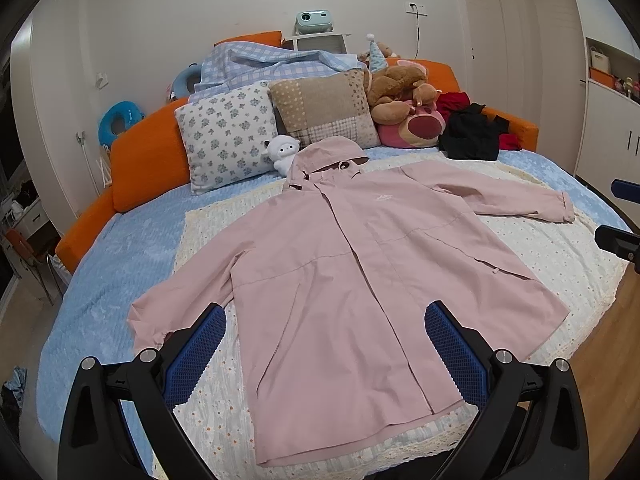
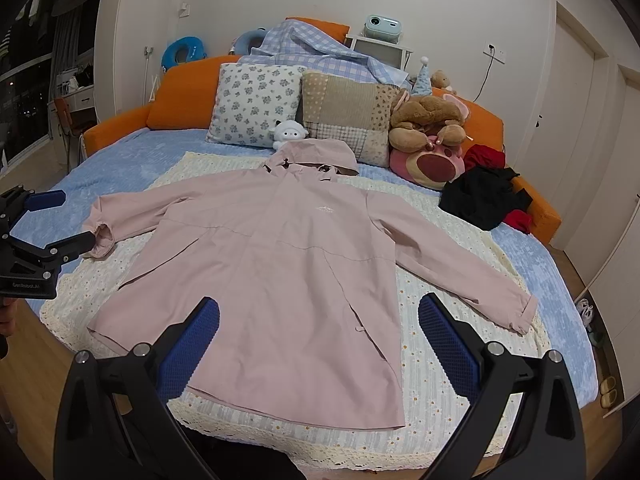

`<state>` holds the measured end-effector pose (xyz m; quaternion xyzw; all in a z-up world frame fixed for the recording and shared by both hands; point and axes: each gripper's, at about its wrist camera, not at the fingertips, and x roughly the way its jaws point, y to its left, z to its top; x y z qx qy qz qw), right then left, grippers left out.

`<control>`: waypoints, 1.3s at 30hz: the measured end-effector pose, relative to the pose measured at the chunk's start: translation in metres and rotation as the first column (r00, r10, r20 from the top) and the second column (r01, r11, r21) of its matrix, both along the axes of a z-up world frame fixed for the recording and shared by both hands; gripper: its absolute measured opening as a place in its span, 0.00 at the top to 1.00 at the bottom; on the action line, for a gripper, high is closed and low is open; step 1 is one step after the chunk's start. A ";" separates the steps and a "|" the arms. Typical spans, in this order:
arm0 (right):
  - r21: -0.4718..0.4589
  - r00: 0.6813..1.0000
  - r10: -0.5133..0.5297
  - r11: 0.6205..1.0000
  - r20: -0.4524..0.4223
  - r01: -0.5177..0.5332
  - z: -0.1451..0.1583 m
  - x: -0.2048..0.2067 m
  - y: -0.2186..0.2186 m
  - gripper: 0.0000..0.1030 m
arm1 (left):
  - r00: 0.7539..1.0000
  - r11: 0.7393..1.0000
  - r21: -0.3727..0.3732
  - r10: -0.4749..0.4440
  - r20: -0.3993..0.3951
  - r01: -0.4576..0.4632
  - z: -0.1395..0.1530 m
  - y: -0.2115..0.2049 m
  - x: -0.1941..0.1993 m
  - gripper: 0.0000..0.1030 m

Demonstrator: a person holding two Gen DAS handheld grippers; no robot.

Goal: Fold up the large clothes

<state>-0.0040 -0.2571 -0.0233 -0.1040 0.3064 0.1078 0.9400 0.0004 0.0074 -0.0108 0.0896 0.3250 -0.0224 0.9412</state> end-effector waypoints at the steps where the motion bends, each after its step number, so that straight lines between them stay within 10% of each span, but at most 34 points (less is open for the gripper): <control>1: 0.001 1.000 0.000 1.000 -0.001 0.000 0.001 0.000 0.000 0.04 | 1.000 1.000 0.001 0.000 0.000 0.000 0.000 0.000 0.000 0.02; 39: 0.028 0.999 -0.014 1.000 0.046 0.013 0.011 -0.003 0.000 0.04 | 0.999 1.000 -0.014 0.011 0.038 -0.011 0.018 -0.004 -0.011 0.02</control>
